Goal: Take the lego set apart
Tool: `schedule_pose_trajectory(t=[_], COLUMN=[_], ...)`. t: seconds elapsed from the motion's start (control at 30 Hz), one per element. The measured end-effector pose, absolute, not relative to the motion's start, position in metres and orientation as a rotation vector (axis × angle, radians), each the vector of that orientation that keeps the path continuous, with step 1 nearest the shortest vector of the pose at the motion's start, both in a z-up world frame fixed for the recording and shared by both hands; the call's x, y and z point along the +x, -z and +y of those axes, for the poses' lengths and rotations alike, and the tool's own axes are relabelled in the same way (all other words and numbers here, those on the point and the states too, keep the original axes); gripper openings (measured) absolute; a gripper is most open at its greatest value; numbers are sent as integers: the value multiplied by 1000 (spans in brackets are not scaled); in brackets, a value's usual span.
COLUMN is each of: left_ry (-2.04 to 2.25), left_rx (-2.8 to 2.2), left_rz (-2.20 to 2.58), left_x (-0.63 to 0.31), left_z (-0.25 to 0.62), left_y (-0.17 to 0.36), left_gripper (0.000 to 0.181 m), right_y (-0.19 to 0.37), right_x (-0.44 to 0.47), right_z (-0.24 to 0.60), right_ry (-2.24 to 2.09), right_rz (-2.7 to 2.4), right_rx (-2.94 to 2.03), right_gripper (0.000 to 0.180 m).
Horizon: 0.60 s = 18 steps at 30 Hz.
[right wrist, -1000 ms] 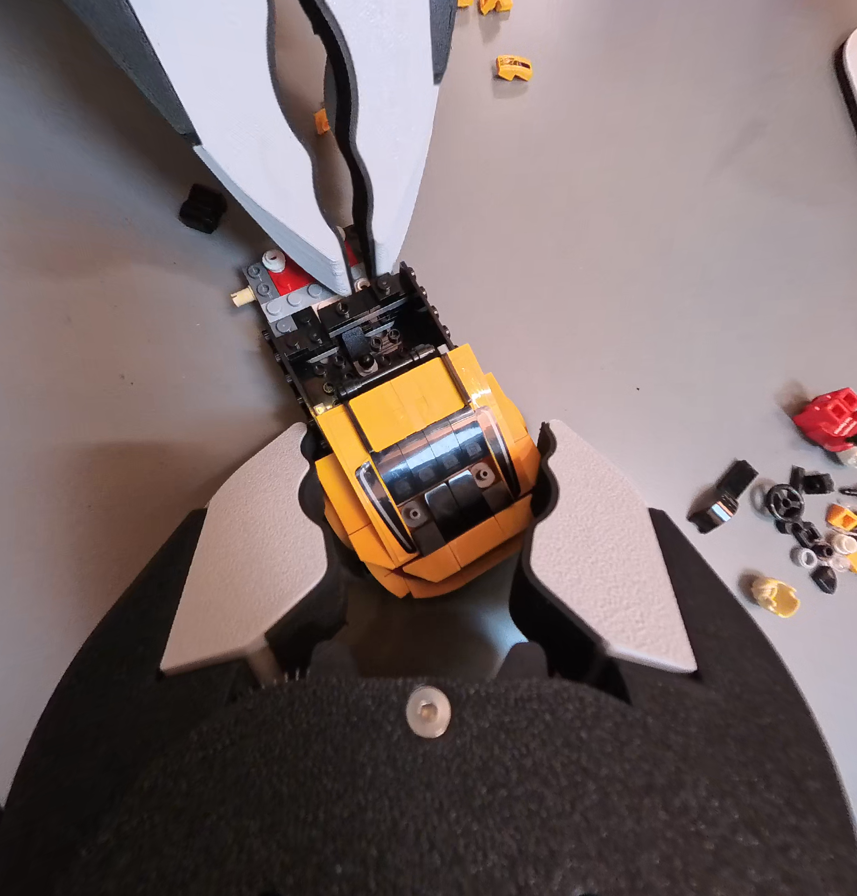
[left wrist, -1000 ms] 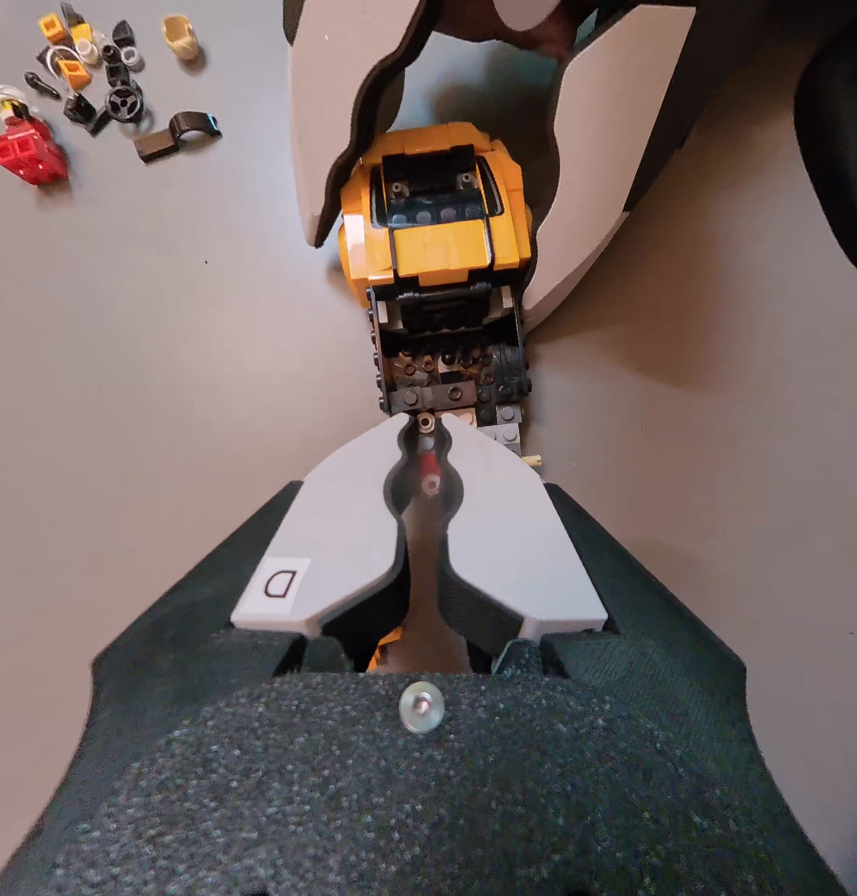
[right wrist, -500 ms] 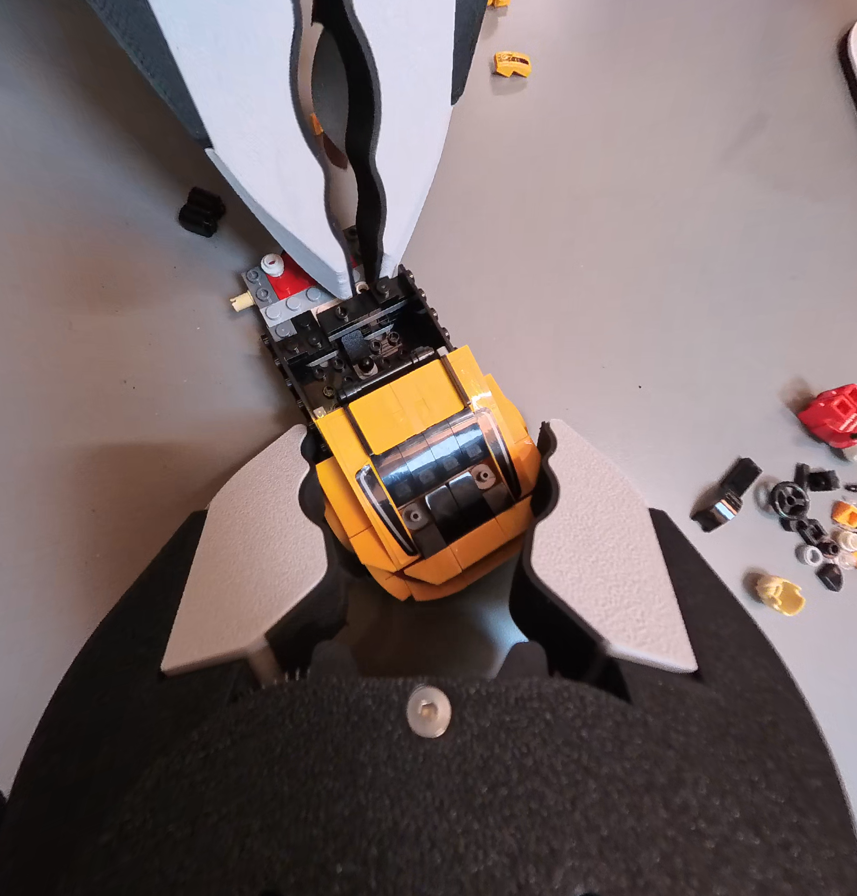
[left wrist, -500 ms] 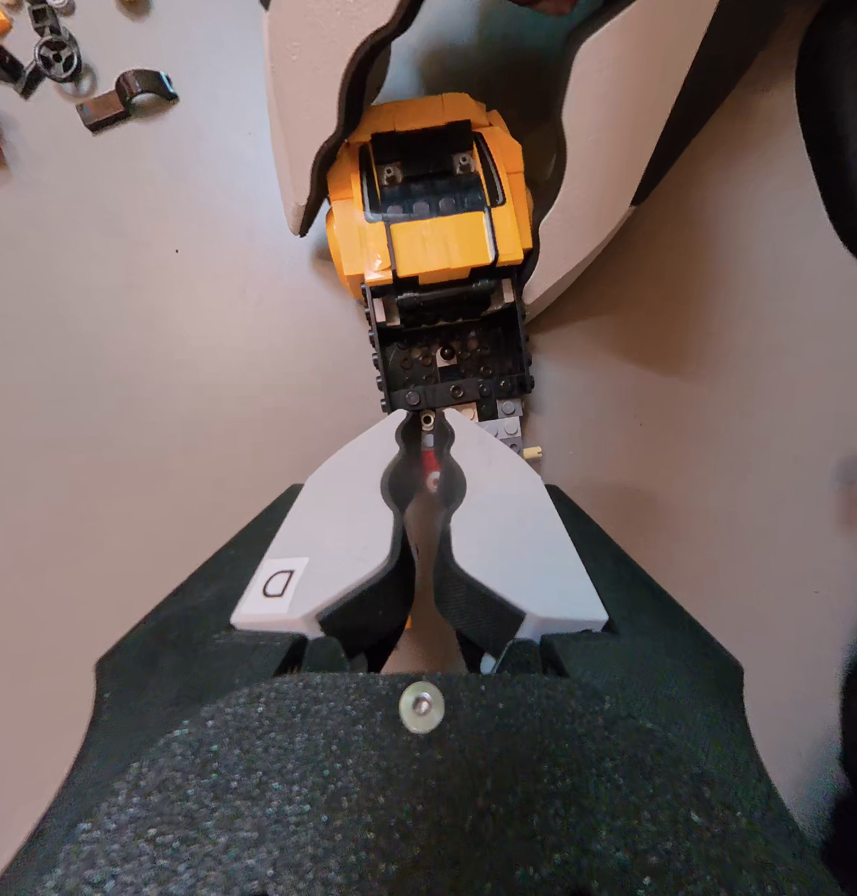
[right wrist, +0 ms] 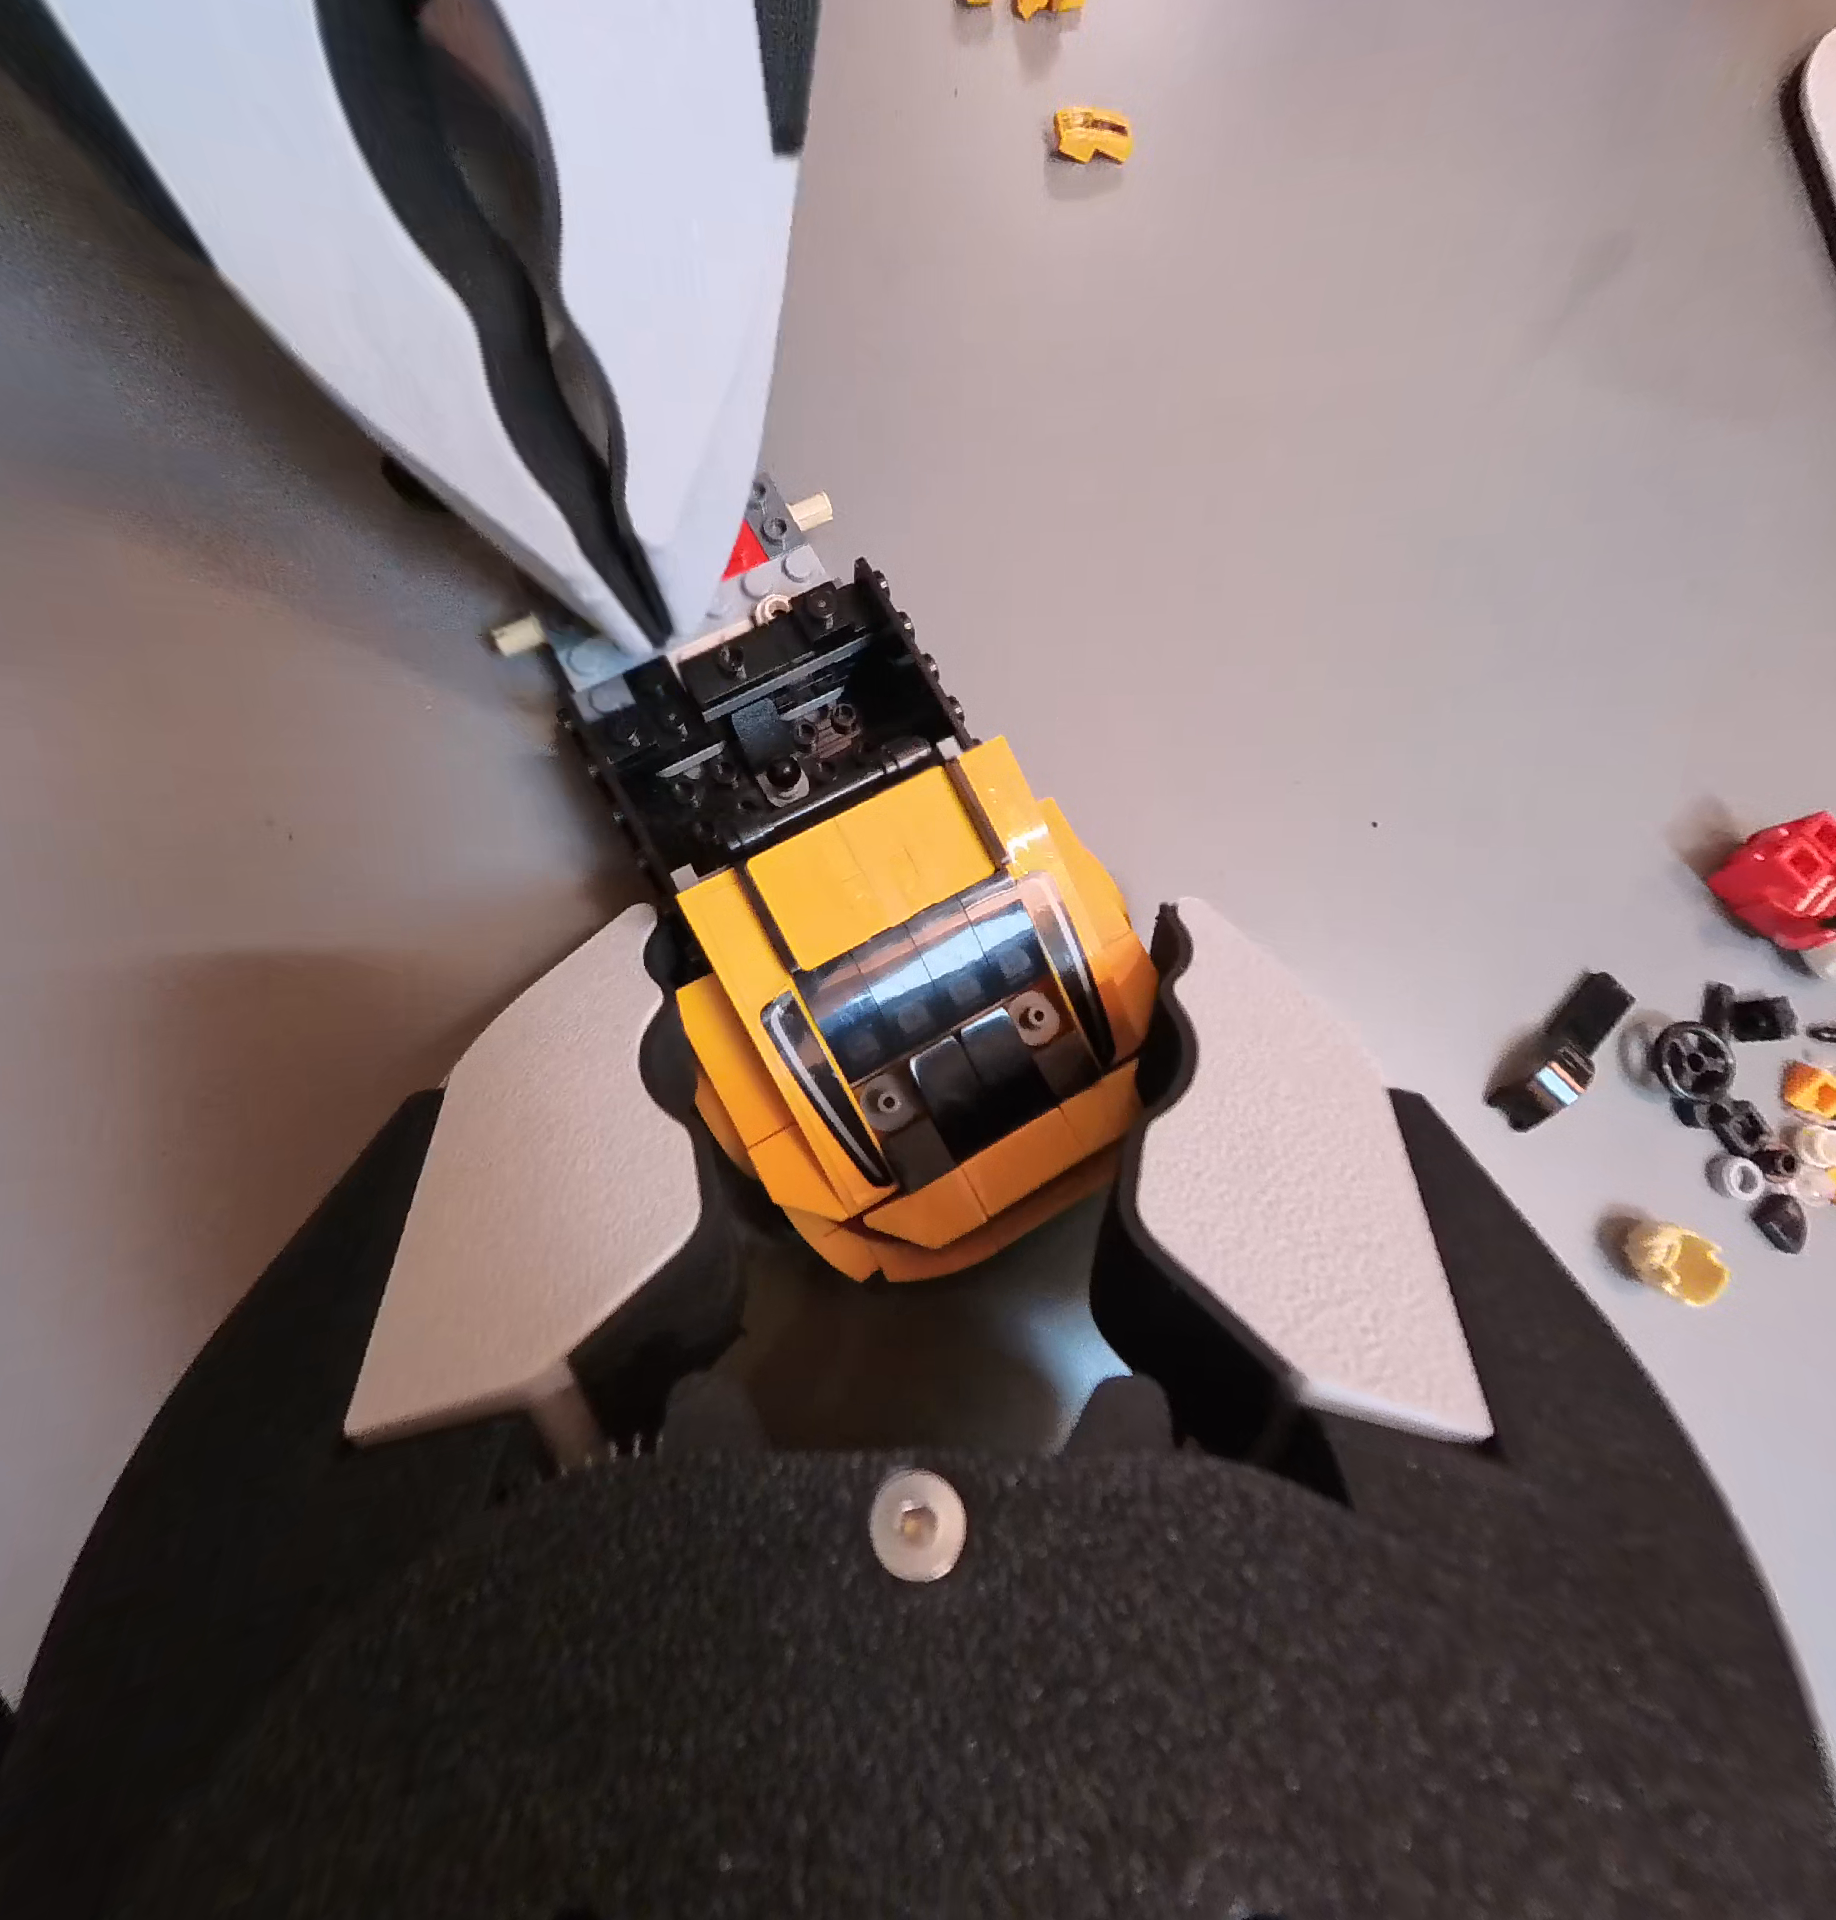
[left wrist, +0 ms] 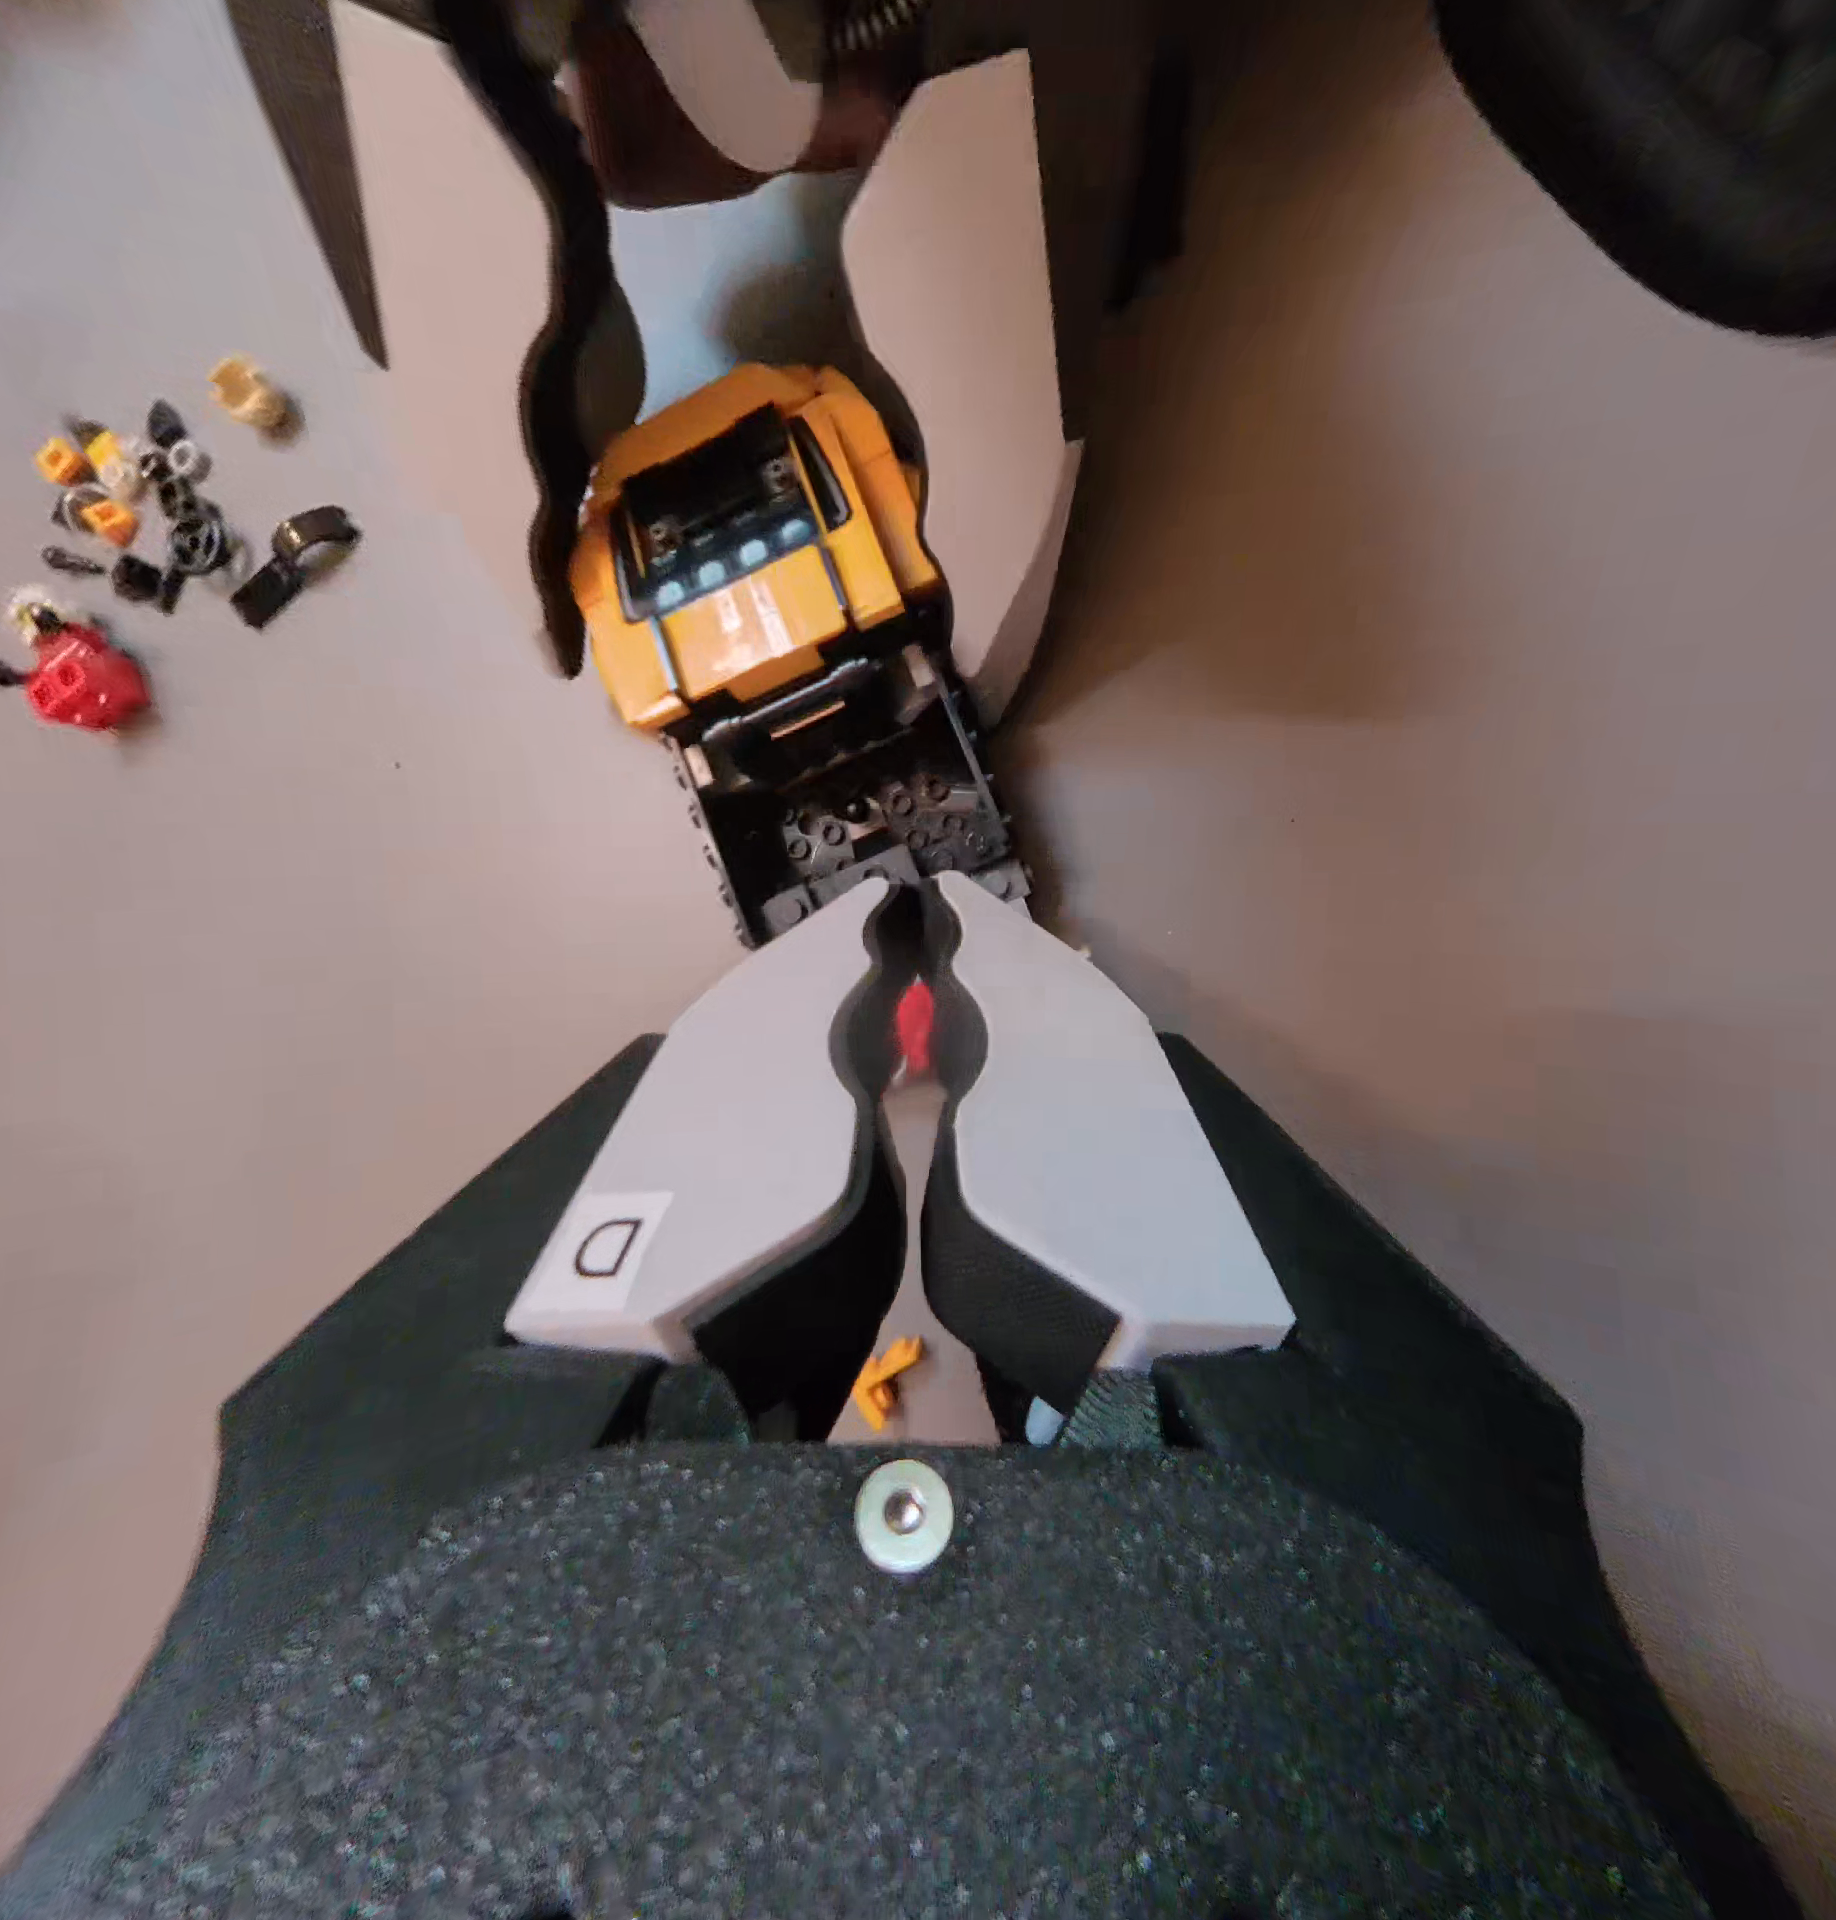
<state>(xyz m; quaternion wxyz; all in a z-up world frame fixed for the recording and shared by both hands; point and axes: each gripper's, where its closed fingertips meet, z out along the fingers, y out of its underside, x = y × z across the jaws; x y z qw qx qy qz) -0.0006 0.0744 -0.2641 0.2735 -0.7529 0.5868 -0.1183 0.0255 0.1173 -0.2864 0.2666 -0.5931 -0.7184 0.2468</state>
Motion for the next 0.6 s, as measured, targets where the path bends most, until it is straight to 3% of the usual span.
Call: schedule_pose_trajectory(t=[0.17, 0.4, 0.6], left_ry=[291, 378, 393], left_rx=[-2086, -2256, -2361], left_rz=[1405, 1334, 1238], left_x=[-11, -14, -15], left_z=[90, 83, 86], left_y=[259, 272, 276], left_gripper=[0, 15, 10], right_y=[286, 286, 286], right_x=[25, 24, 24], right_z=[117, 117, 116], right_ry=[-674, -678, -676], right_rz=[-1941, -1939, -1940], right_rx=[-1595, -1591, -1591], right_gripper=[84, 85, 85])
